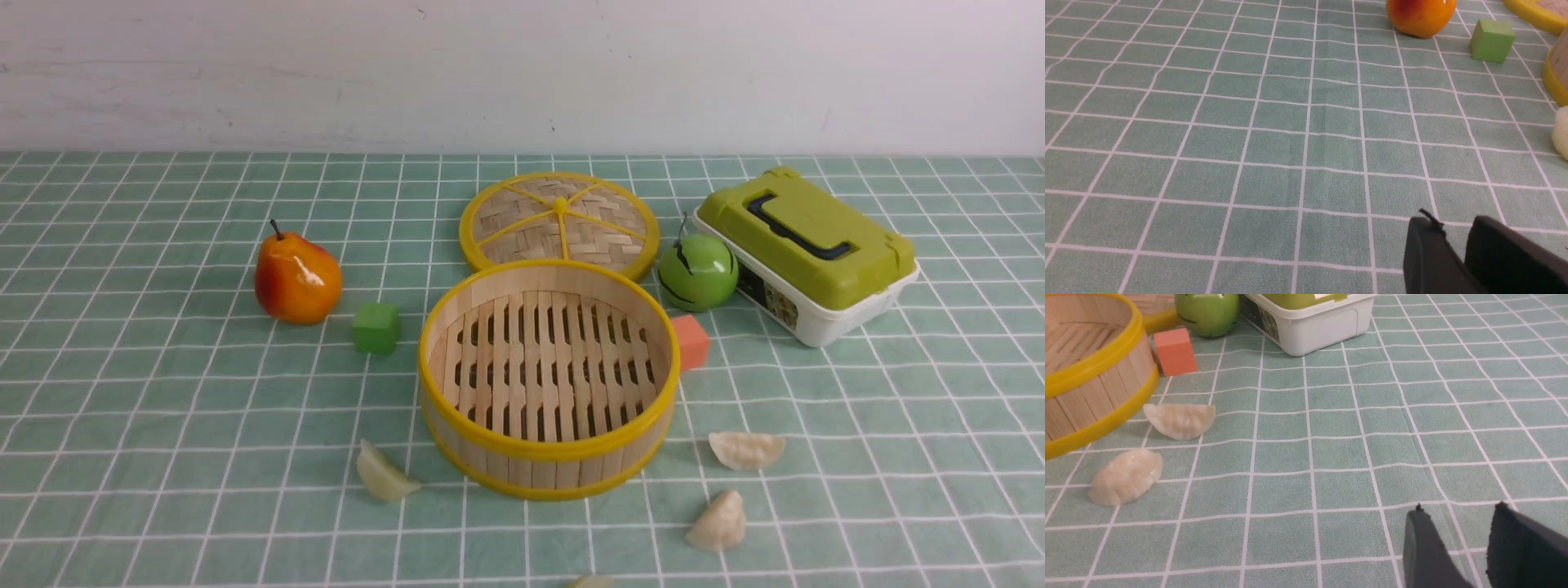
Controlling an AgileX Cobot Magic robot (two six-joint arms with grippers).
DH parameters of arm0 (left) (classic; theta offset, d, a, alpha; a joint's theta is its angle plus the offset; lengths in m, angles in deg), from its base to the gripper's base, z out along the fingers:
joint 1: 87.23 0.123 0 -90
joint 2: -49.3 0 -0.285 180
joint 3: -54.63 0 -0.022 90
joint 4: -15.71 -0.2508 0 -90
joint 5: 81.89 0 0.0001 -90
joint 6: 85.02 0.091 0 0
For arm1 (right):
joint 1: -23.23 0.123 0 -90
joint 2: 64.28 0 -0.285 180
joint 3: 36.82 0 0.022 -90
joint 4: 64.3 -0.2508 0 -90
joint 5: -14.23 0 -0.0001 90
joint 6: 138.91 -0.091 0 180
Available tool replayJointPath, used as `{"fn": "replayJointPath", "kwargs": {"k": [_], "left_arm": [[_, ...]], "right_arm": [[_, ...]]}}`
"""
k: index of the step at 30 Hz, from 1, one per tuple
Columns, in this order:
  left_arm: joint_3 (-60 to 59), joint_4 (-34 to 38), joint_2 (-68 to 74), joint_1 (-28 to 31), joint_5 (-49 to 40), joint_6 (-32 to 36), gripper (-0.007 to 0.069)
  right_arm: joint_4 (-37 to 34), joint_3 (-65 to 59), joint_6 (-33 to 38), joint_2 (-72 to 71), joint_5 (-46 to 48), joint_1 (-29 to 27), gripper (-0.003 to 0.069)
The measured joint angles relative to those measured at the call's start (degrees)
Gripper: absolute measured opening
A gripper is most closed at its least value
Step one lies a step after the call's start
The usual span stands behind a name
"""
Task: Put the dumplings into the steamer on the table with the blue tablecloth.
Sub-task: 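Reach for and grasp a dumpling on the table with the left gripper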
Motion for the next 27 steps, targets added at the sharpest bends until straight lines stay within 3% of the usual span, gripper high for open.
{"fn": "replayJointPath", "kwargs": {"k": [20, 27], "left_arm": [[0.0, 0.0, 0.0, 0.0, 0.0, 0.0, 0.0144], [0.0, 0.0, 0.0, 0.0, 0.0, 0.0, 0.0144]], "right_arm": [[0.2, 0.0, 0.0, 0.0, 0.0, 0.0, 0.024], [9.8, 0.0, 0.0, 0.0, 0.3, 0.0, 0.024]]}}
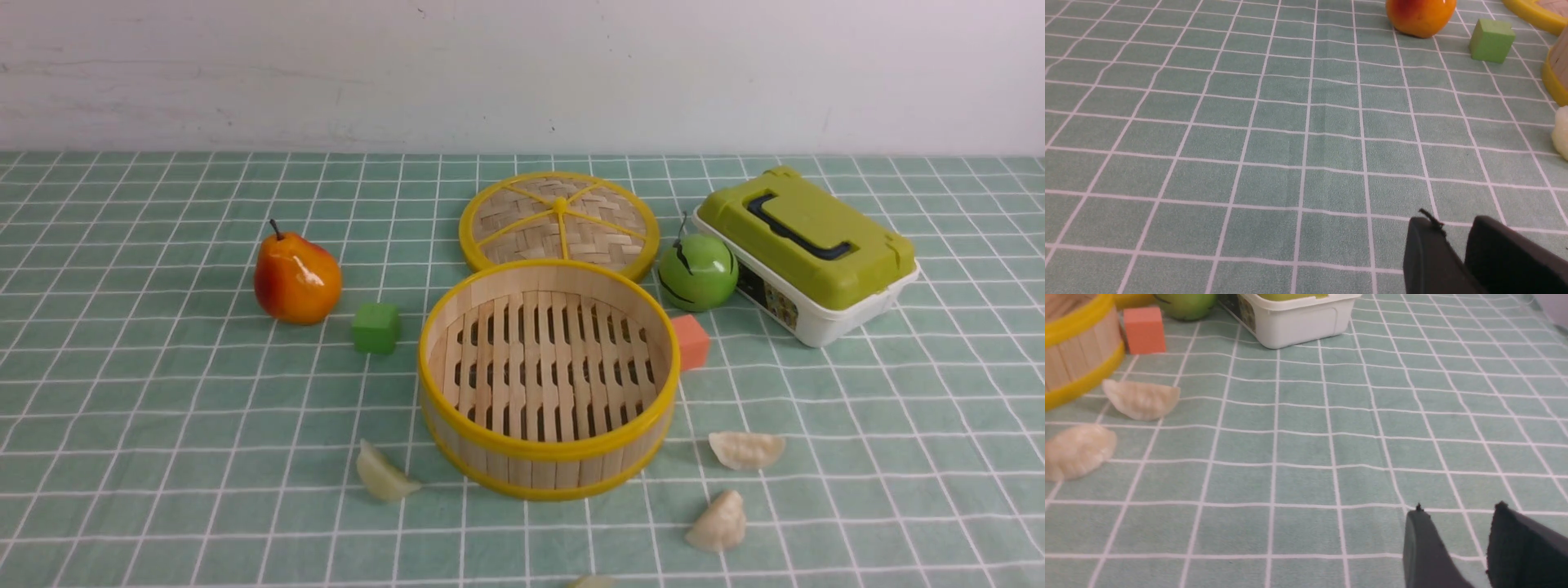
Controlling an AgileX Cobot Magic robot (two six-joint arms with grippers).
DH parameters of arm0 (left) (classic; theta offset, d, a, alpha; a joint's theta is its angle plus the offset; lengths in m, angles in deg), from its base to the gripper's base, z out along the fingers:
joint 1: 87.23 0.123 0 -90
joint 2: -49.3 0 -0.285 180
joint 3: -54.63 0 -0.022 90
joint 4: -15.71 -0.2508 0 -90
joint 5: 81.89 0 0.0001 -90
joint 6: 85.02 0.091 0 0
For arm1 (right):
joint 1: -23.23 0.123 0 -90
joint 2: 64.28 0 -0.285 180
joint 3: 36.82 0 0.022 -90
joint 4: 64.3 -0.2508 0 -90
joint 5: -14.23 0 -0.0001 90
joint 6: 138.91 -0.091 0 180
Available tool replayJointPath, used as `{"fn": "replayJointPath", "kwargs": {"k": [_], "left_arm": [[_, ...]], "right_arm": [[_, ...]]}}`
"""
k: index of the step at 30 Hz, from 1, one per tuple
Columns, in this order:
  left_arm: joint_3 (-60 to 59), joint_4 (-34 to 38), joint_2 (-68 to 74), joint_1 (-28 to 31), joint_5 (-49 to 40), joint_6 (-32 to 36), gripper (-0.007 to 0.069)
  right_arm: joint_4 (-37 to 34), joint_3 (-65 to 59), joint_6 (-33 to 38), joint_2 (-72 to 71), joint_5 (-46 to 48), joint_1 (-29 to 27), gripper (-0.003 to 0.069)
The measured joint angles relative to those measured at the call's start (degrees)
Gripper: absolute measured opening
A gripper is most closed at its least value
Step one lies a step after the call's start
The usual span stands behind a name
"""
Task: Put the dumplings into the steamer on the table with the blue tablecloth.
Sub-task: 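Reach for and grasp a dumpling on the table with the left gripper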
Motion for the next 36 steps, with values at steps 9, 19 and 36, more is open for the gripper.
{"fn": "replayJointPath", "kwargs": {"k": [9, 19, 36], "left_arm": [[0.0, 0.0, 0.0, 0.0, 0.0, 0.0, 0.0144], [0.0, 0.0, 0.0, 0.0, 0.0, 0.0, 0.0144], [0.0, 0.0, 0.0, 0.0, 0.0, 0.0, 0.0144]], "right_arm": [[4.1, 0.0, 0.1, 0.0, 0.3, 0.0, 0.024], [4.2, 0.0, 0.1, 0.0, 0.3, 0.0, 0.024], [-0.9, -0.1, -4.4, 0.0, -0.9, 0.0, 0.024]]}}
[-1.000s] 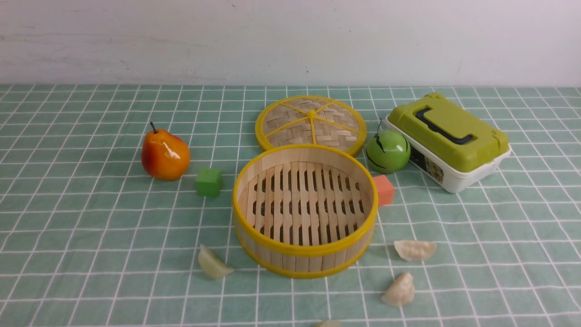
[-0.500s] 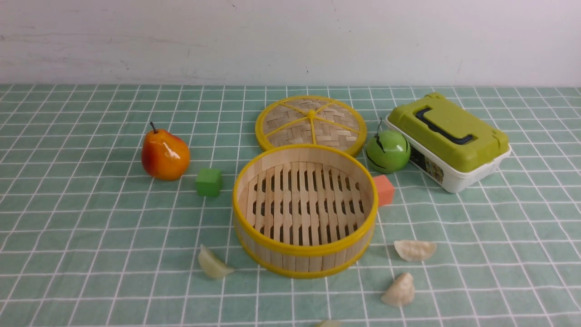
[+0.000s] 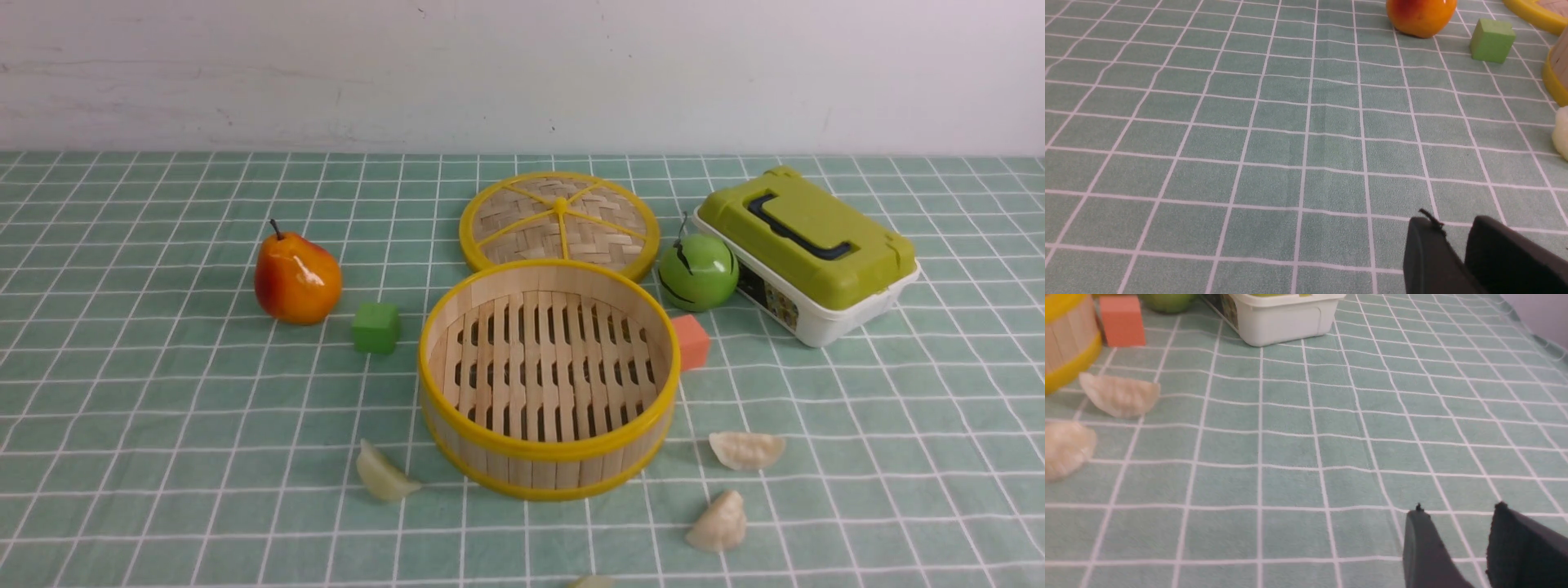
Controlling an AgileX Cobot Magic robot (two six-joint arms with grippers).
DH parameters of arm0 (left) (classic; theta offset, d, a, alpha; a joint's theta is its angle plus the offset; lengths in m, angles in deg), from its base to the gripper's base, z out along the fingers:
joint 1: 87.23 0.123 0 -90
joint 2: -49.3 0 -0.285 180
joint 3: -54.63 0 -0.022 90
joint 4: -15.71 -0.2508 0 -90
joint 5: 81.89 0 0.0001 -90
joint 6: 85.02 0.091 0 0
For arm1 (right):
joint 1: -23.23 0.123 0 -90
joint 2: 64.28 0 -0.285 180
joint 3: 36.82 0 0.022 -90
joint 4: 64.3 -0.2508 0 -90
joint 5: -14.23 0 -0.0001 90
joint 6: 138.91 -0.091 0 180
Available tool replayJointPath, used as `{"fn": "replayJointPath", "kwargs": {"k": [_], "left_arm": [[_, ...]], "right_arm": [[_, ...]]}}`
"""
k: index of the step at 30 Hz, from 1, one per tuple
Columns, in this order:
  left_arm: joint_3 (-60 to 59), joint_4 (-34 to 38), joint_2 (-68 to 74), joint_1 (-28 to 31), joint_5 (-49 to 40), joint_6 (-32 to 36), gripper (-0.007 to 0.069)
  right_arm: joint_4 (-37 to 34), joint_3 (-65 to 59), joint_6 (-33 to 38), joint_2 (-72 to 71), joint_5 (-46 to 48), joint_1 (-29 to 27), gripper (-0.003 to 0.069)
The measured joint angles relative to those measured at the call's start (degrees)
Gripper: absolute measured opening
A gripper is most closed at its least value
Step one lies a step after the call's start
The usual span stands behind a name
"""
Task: Put the dumplings into the steamer on the table with the blue tablecloth.
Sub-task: 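Reach for and grasp a dumpling on the table with the left gripper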
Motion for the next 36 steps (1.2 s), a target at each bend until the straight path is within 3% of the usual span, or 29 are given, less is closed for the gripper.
{"fn": "replayJointPath", "kwargs": {"k": [13, 16, 18, 21, 24, 26, 30, 36], "left_arm": [[0.0, 0.0, 0.0, 0.0, 0.3, 0.0, 0.0144], [-0.1, 5.2, 0.0, 0.0, 4.7, -2.0, 0.0144], [-0.1, 11.5, 0.0, 0.0, 9.0, -6.0, 0.0144], [-0.1, 27.6, 0.0, 0.0, 16.2, -17.0, 0.0146], [-0.1, 48.9, 0.0, 0.0, 21.5, -30.0, 0.0148], [-0.1, 57.2, 0.0, 0.0, 24.0, -33.8, 0.0148], [-0.1, 70.0, 0.0, 0.0, 28.4, -33.2, 0.0153], [-0.1, 76.3, 0.0, 0.0, 29.9, -26.7, 0.0156]], "right_arm": [[-5.8, -0.2, -7.0, 0.0, -1.2, 0.0, 0.024], [-14.3, -0.2, -16.9, 0.0, -1.4, 0.0, 0.024], [-20.6, -0.2, -23.4, 0.0, -1.4, 0.0, 0.024], [-32.4, -0.4, -35.1, 0.0, -1.5, 0.0, 0.024], [-37.8, -0.4, -41.1, 0.0, -1.9, 0.0, 0.024], [-37.7, -0.4, -41.7, 0.0, -2.3, 0.0, 0.024], [-33.4, -0.4, -41.0, 0.0, -3.0, 0.0, 0.024], [-24.4, -0.1, -30.1, 0.0, -3.7, 0.0, 0.0237]]}}
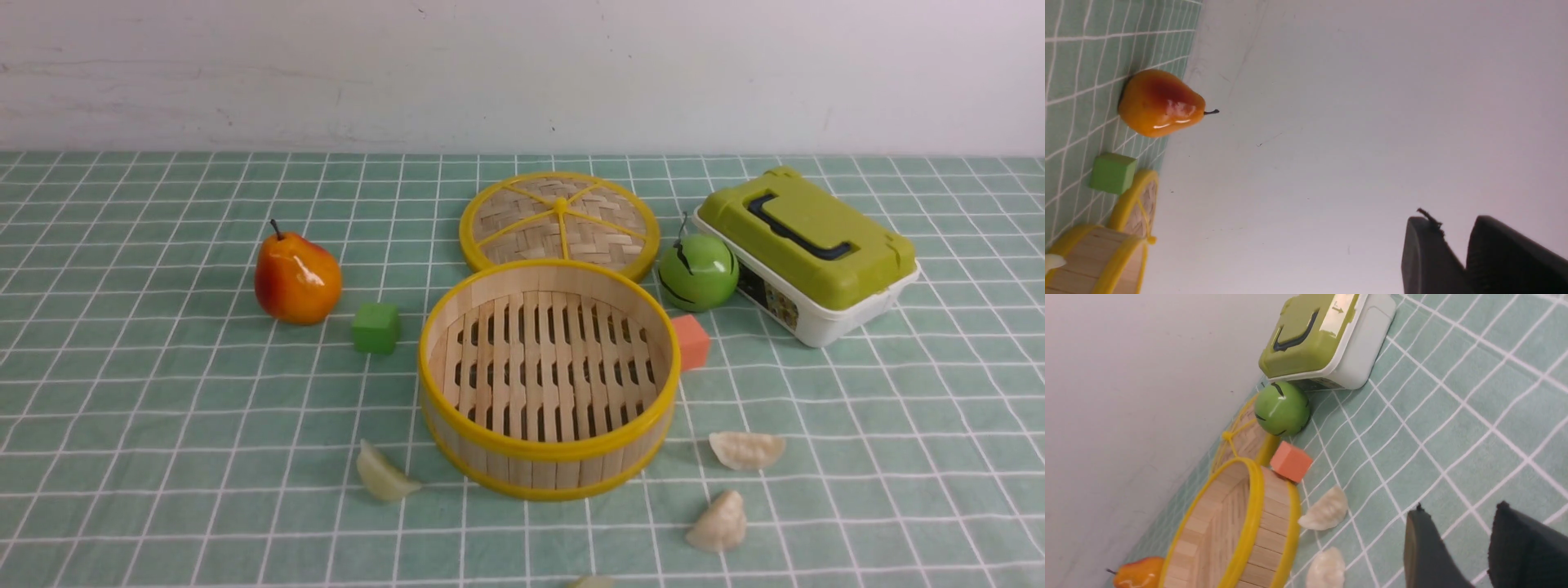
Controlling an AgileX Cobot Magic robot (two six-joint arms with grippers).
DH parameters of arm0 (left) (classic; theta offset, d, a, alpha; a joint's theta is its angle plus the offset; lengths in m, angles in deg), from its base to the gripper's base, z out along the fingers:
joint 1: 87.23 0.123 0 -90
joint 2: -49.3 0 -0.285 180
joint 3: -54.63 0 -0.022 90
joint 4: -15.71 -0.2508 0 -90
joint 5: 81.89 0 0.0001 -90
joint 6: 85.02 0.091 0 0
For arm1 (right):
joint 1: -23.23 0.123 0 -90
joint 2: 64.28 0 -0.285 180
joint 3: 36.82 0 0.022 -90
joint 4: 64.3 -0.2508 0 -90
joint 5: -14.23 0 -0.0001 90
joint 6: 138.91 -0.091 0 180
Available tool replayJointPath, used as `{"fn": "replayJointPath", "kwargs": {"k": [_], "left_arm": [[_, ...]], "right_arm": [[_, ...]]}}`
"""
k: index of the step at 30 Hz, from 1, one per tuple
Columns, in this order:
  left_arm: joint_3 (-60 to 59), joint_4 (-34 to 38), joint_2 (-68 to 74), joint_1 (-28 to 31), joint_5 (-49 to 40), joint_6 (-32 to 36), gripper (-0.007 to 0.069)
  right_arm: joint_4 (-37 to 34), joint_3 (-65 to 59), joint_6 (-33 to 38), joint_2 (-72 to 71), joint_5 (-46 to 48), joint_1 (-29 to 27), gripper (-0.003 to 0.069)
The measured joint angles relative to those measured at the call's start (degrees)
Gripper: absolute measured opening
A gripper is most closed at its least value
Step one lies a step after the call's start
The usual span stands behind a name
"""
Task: Put the dumplings into the steamer on the table with the blue tablecloth.
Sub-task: 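Reach for and grasp a dumpling on the table with the left gripper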
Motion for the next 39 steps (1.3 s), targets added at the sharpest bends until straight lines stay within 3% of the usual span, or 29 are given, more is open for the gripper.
{"fn": "replayJointPath", "kwargs": {"k": [3, 6, 7, 9, 12, 13, 17, 20, 23, 26, 28, 31, 32, 36, 39], "left_arm": [[1.5, -4.0, 0.0, 0.0, -6.3, 8.5, 0.0162], [5.8, -11.1, 0.0, 0.0, -11.7, 17.6, 0.0162], [9.0, -15.5, 0.2, 0.0, -15.5, 23.9, 0.0153], [13.1, -18.9, 2.5, 0.0, -18.8, 28.2, 0.0131], [21.0, -25.4, 10.5, 0.0, -27.0, 33.5, 0.0044], [26.1, -30.5, 17.4, 0.0, -33.0, 34.5, -0.0015], [38.2, -41.2, 30.5, 0.0, -48.9, 35.3, -0.0014], [46.3, -49.2, 41.3, 0.0, -62.7, 35.5, -0.0014], [51.4, -55.5, 50.3, -1.9, -69.8, 35.5, -0.0014], [53.6, -60.1, 57.0, -6.8, -70.2, 35.5, -0.0014], [54.8, -64.6, 62.3, -13.6, -69.0, 35.1, -0.0014], [55.4, -68.9, 67.4, -18.8, -67.3, 32.1, -0.0014], [55.8, -71.3, 71.3, -22.4, -64.8, 26.4, -0.0014], [57.8, -74.1, 81.6, -25.7, -59.7, 13.6, -0.0007], [59.7, -73.8, 87.6, -26.5, -57.4, 10.2, 0.0059]], "right_arm": [[0.7, 3.9, 5.5, 0.0, 0.2, 0.0, 0.019], [1.6, 10.2, 11.1, 2.7, 0.8, 0.0, 0.0108], [2.2, 13.7, 14.2, 5.7, 2.0, 0.0, 0.0048], [3.1, 18.9, 19.0, 11.3, 4.5, 0.0, -0.0003], [3.7, 29.8, 29.9, 23.6, 10.8, 0.0, -0.0021], [3.5, 34.9, 36.3, 30.6, 15.4, 0.7, -0.0021], [-0.2, 45.5, 46.4, 42.9, 26.4, 5.6, -0.0021], [-2.3, 50.7, 52.7, 50.9, 33.5, 13.0, -0.0021], [-2.5, 52.9, 56.5, 55.9, 36.6, 20.0, -0.0021], [-1.5, 53.6, 57.6, 58.5, 37.1, 24.5, -0.0021], [-0.1, 53.6, 58.0, 59.6, 37.1, 27.1, -0.0021], [1.3, 53.6, 58.0, 59.9, 37.0, 28.0, -0.002], [2.1, 53.7, 58.0, 59.8, 36.7, 28.1, -0.0019], [2.6, 53.7, 58.0, 59.5, 35.7, 28.1, -0.0018], [2.6, 53.7, 58.0, 59.5, 35.7, 28.1, -0.0016]]}}
